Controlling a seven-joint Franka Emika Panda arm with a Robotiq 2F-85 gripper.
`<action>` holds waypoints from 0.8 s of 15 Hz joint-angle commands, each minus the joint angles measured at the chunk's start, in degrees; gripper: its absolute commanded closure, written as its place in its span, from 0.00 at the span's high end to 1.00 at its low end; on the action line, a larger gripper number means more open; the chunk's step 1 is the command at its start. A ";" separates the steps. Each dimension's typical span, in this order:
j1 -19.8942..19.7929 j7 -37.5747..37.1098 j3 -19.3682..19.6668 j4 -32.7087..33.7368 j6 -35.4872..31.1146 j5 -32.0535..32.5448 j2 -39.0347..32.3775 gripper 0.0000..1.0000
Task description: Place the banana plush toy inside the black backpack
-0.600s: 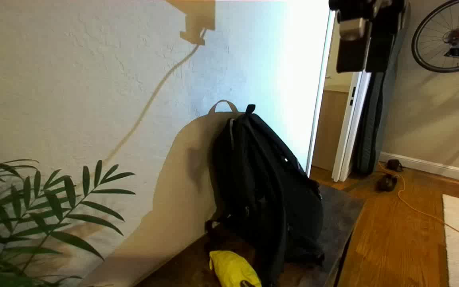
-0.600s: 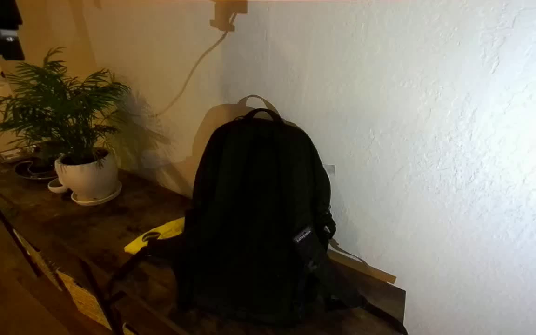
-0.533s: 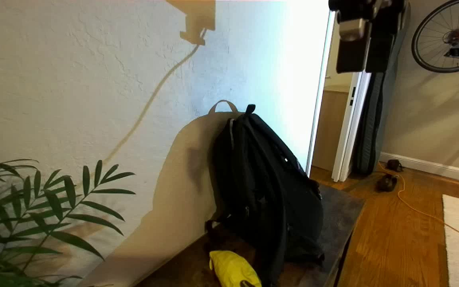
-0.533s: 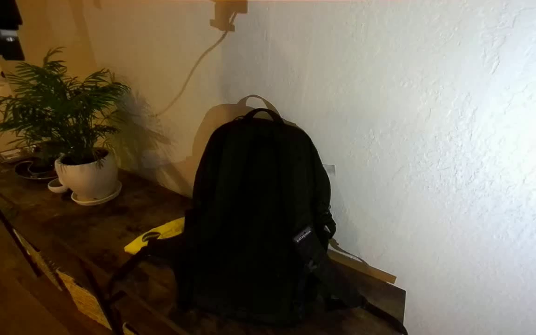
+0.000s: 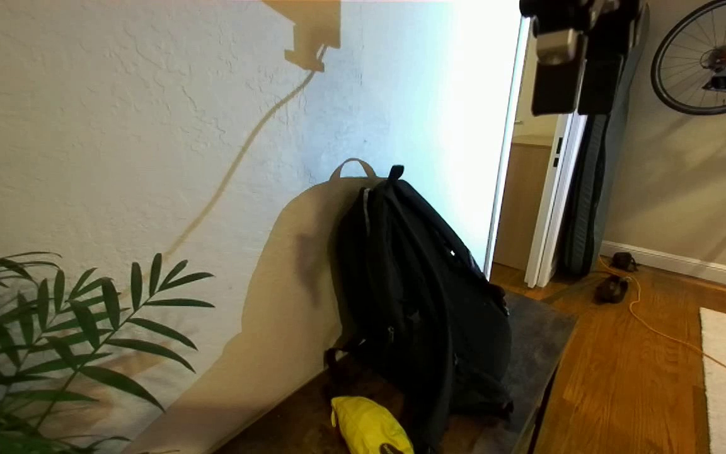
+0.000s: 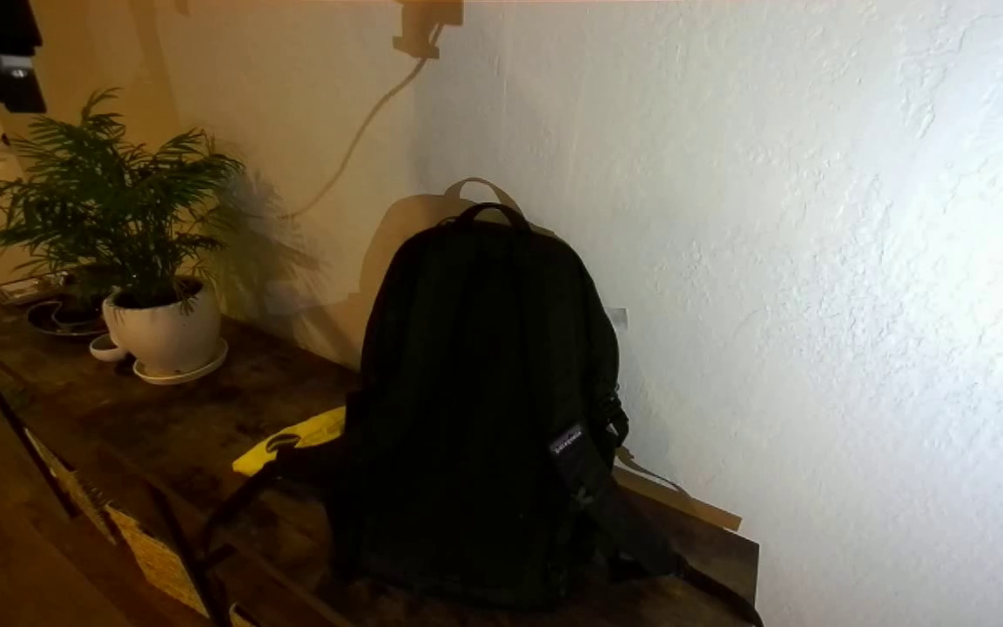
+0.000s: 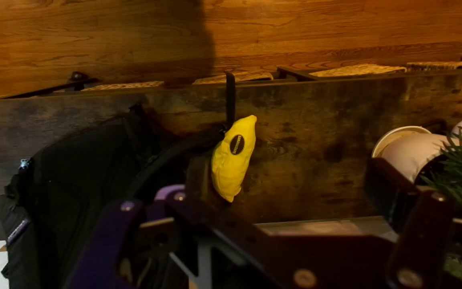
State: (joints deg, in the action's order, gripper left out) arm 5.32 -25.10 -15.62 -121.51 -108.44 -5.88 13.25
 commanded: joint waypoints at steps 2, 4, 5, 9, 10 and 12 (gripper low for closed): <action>0.91 -1.00 0.88 -0.07 -0.31 1.04 -0.19 1.00; 0.63 -1.19 1.15 -0.66 -1.43 1.67 -0.71 1.00; 0.53 -1.08 1.33 -1.15 -2.62 1.94 -0.92 1.00; -0.17 -3.15 2.14 -4.73 -10.42 5.05 -3.07 1.00; -0.22 -3.65 2.42 -5.64 -12.22 5.70 -3.88 1.00; -0.29 -5.89 2.86 -7.07 -15.46 7.36 -5.64 1.00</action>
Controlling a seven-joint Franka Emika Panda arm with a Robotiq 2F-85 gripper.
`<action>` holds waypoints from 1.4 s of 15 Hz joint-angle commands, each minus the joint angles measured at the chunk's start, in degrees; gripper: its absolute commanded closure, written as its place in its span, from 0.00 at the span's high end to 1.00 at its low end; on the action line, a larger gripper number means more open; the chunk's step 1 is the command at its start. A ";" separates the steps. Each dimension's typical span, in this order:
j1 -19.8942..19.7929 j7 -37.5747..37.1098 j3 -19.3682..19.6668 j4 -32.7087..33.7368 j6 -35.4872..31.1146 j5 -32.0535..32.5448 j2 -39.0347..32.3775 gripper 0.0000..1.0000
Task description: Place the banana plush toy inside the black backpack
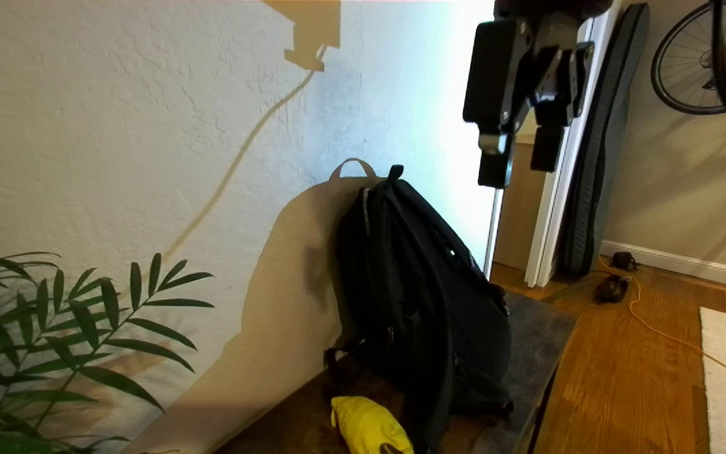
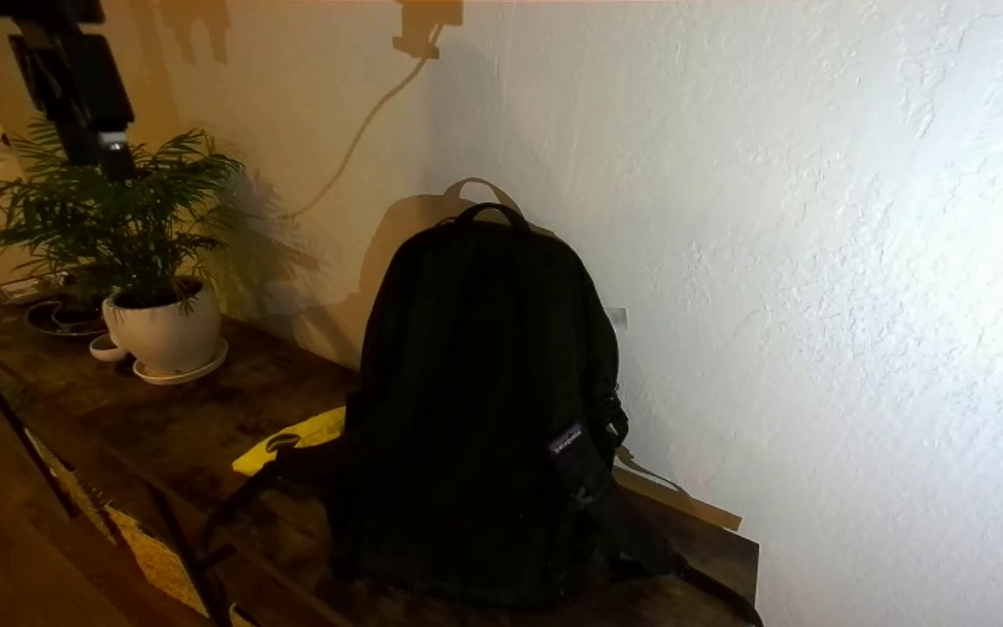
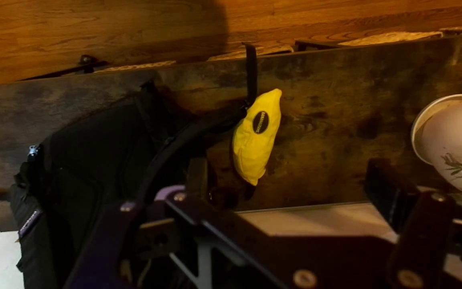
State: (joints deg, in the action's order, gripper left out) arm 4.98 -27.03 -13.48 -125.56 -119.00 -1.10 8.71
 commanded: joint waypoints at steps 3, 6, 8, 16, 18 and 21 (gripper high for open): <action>0.49 -6.58 1.41 -3.76 -7.20 3.59 -3.84 1.00; 1.14 -5.06 2.02 -2.23 -5.46 2.88 -5.32 1.00; 1.28 -5.65 2.08 -2.23 -5.60 3.18 -6.13 1.00; 1.31 -5.74 2.09 -2.22 -5.64 3.22 -6.19 1.00; 1.31 -5.74 2.09 -2.21 -5.64 3.22 -6.19 1.00; 1.28 -5.91 2.11 -2.28 -5.79 3.20 -6.52 1.00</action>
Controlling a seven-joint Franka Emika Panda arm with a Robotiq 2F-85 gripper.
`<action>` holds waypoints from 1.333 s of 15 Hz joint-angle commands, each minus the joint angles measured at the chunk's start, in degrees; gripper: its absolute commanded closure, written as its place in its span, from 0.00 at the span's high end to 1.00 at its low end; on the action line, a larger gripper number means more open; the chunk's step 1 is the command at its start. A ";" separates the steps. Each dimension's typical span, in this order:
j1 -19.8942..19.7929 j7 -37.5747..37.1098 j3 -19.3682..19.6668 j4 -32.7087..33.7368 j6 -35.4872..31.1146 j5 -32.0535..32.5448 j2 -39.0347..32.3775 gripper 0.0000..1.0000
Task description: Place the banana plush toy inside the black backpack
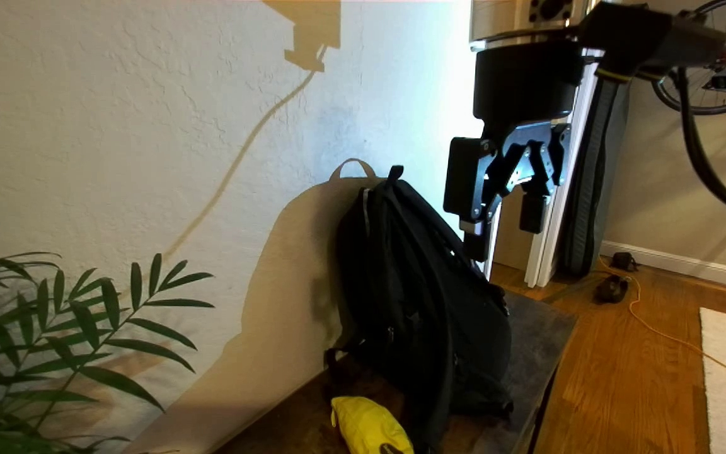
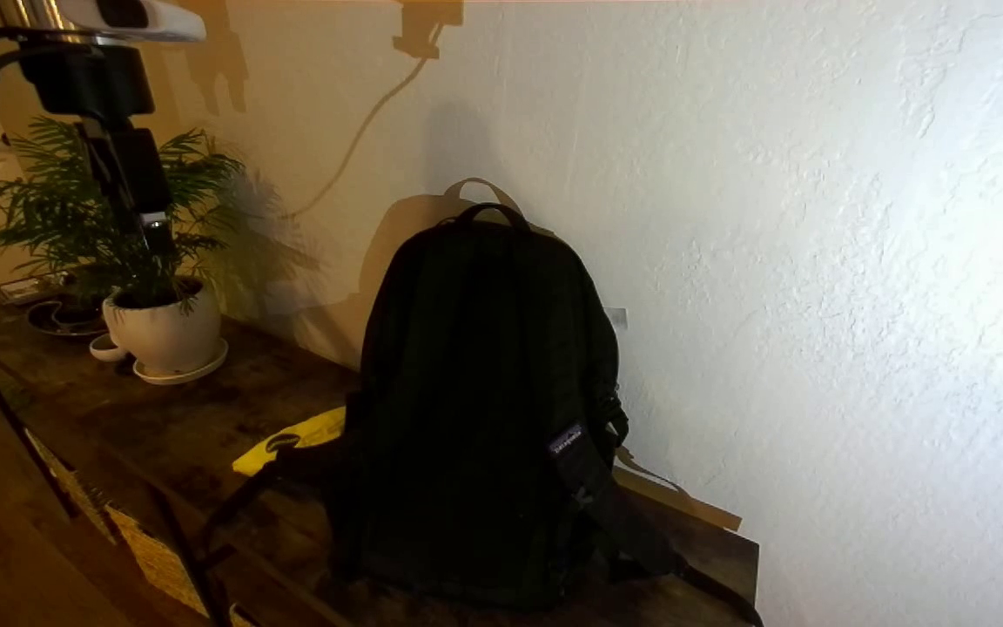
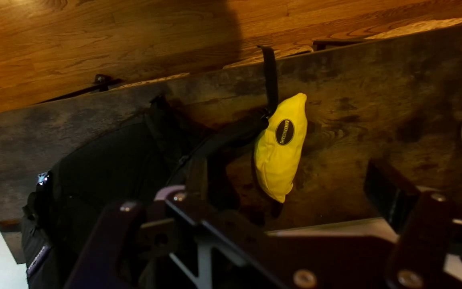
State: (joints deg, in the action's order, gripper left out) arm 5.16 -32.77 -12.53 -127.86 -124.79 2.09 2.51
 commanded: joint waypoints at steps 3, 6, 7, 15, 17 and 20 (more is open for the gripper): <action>1.13 0.02 1.30 -0.20 -0.82 0.13 -1.12 1.00; 1.16 1.20 1.55 -0.31 -2.82 0.80 -3.52 1.00; 1.20 1.71 1.69 -0.23 -3.55 0.71 -4.60 1.00; 2.52 3.44 3.57 0.04 -11.31 0.76 -12.20 1.00; 3.33 1.41 4.70 -0.34 -13.95 3.30 -13.55 1.00; 4.23 0.46 6.59 0.34 -16.07 4.62 -16.34 1.00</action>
State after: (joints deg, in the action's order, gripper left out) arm 7.46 -30.19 -8.50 -127.53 -138.25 4.62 -12.05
